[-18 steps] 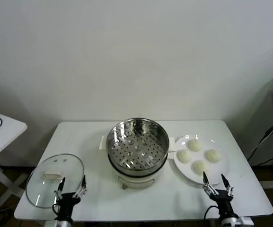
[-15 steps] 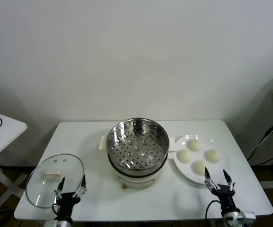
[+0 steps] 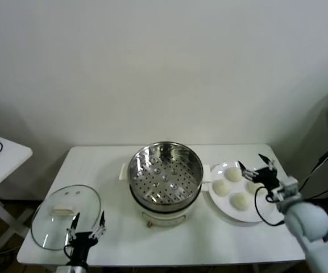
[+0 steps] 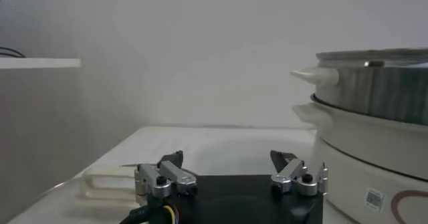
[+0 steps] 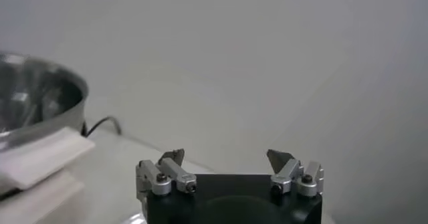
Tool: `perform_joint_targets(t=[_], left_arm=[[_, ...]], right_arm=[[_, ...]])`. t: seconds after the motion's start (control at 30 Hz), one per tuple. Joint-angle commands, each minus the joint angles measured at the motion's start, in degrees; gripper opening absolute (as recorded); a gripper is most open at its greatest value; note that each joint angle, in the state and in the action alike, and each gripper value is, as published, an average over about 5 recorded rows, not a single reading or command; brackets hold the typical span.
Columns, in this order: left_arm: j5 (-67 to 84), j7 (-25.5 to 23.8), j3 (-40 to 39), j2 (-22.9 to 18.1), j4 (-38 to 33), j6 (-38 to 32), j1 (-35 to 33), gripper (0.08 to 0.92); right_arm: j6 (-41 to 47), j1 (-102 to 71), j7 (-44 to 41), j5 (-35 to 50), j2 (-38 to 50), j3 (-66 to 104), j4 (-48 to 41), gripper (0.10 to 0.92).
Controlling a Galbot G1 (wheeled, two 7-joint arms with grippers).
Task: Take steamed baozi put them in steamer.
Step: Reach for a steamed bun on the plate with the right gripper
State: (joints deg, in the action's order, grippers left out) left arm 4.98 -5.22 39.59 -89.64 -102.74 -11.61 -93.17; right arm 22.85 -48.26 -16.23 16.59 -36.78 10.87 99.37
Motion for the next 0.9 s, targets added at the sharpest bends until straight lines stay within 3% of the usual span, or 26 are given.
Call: perform_joint_targets(t=[0.03,0.2,0.4,0.6,0.9], left_arm=[[-0.95,-0.03,-0.12,0.16,0.34,-0.72,0.03,0.823],[-1.92,-0.12,-0.65,0.07,1.33,-1.47,0.15,0.823],[-3.35,-0.26,-1.29,0.00,2.65,-2.28,0.33,0.823],[-3.47,-0.21,-1.11,0.01,4.31,-2.81,0.87,0.823],[-3.51,-0.30,-0.33,0.21,6.39,-2.93,1.85,0.823]], right_arm=[[7.46,32.78,-19.91,-10.32,21.07,-34.81,-6.09,0.823],[-4.84,62.75,-35.32,-17.38,20.11,-68.22,-14.77,0.823],[-15.42,83.75,-45.84,-16.64,10.37,-91.46,-25.85,0.823],[-19.12,84.04,-48.78,-10.18,-1.51,-95.25,-36.26,0.823],[-18.54,71.62,-47.58,-10.47,-14.08,-88.52,-49.92,0.823]])
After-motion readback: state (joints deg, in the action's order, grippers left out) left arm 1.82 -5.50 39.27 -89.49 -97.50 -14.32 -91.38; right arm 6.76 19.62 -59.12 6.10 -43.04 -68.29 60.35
